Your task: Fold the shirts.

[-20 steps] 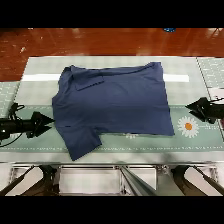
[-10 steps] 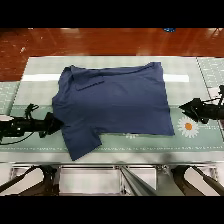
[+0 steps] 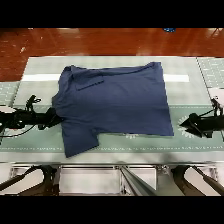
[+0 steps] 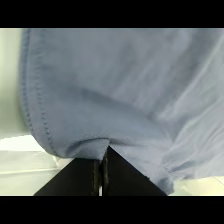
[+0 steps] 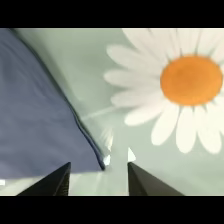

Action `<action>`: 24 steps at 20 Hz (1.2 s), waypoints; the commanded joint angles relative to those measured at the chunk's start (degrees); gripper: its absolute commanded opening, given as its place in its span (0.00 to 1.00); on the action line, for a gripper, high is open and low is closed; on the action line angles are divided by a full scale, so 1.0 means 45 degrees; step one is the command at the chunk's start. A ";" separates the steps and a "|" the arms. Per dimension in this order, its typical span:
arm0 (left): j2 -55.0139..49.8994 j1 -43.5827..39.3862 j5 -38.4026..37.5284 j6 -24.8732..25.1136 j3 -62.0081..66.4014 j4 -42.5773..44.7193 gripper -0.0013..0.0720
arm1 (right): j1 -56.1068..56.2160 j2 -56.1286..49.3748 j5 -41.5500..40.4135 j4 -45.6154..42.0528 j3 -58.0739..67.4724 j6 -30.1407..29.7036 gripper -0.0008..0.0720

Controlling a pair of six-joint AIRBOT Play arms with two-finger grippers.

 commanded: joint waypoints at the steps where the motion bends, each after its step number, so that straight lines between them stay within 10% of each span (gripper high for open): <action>1: -0.0010 -0.0146 -0.0170 0.0049 0.0136 -0.0160 0.05 | 0.0471 -0.0325 0.0316 -0.0238 -0.0432 0.0233 0.57; 10: -0.0010 -0.0432 0.0160 0.0044 0.0136 -0.0155 0.05 | 0.3473 -0.2370 -0.2783 0.2992 -0.0393 0.0277 0.54; 14: -0.0005 -0.0418 0.0141 0.0044 0.0243 -0.0155 0.05 | 0.4367 -0.2487 -0.3186 0.4580 0.0481 -0.1112 0.04; 24: 0.1632 -0.0413 -0.0015 0.2361 1.0346 -0.8476 0.05 | 0.4473 -0.1734 -0.0495 0.4580 1.4814 -0.0743 0.04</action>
